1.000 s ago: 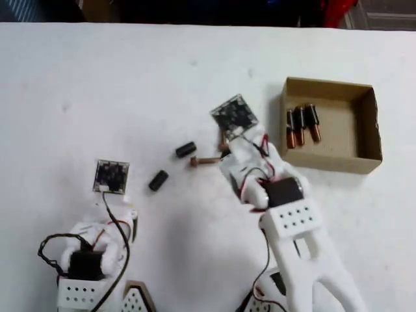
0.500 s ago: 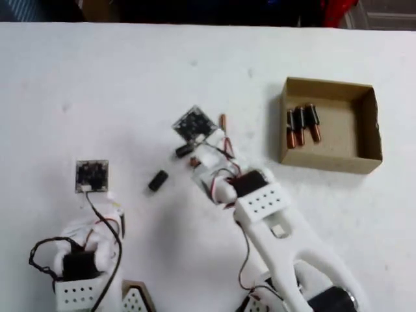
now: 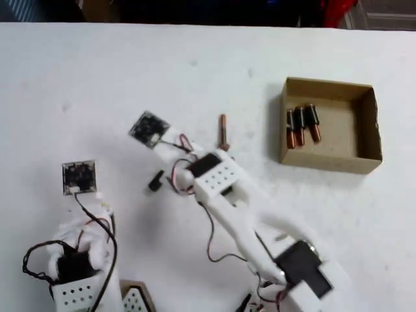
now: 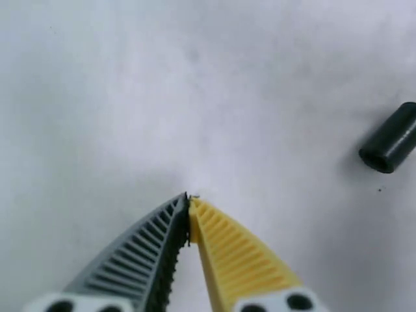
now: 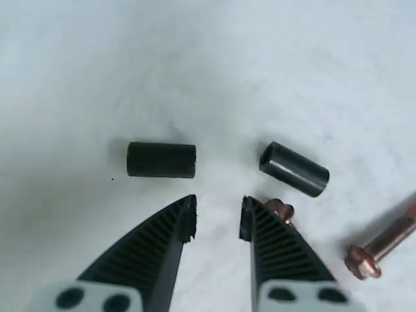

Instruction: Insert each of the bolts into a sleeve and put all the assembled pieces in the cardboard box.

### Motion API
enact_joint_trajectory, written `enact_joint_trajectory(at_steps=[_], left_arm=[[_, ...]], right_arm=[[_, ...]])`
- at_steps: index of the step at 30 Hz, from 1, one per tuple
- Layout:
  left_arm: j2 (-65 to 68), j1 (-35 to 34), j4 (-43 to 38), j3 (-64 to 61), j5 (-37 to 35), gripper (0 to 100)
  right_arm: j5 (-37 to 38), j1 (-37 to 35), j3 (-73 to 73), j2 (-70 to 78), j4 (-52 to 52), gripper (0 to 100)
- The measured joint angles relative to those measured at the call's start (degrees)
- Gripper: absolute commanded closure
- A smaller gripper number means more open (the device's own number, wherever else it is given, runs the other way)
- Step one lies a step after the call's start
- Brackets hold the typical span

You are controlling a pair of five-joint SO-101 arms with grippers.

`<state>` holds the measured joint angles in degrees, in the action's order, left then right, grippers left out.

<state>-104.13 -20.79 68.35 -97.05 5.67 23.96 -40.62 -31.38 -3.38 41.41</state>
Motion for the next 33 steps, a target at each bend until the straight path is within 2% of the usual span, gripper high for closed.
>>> enact_joint_trajectory(at_steps=[4,15,22,33], left_arm=[[0.0,-1.7,0.0,0.0,4.2,98],[0.0,-1.9,0.0,0.0,4.9,98],[0.0,-6.1,0.0,0.0,5.2,98],[0.0,-14.2,0.6,0.0,5.2,98]], right_arm=[[8.7,0.0,3.0,5.9,0.0,89.7],[26.8,-3.8,6.0,9.7,-0.4,89.9],[29.2,-4.5,6.0,9.7,-5.7,89.9],[30.8,-5.3,7.4,14.0,-6.9,89.9]])
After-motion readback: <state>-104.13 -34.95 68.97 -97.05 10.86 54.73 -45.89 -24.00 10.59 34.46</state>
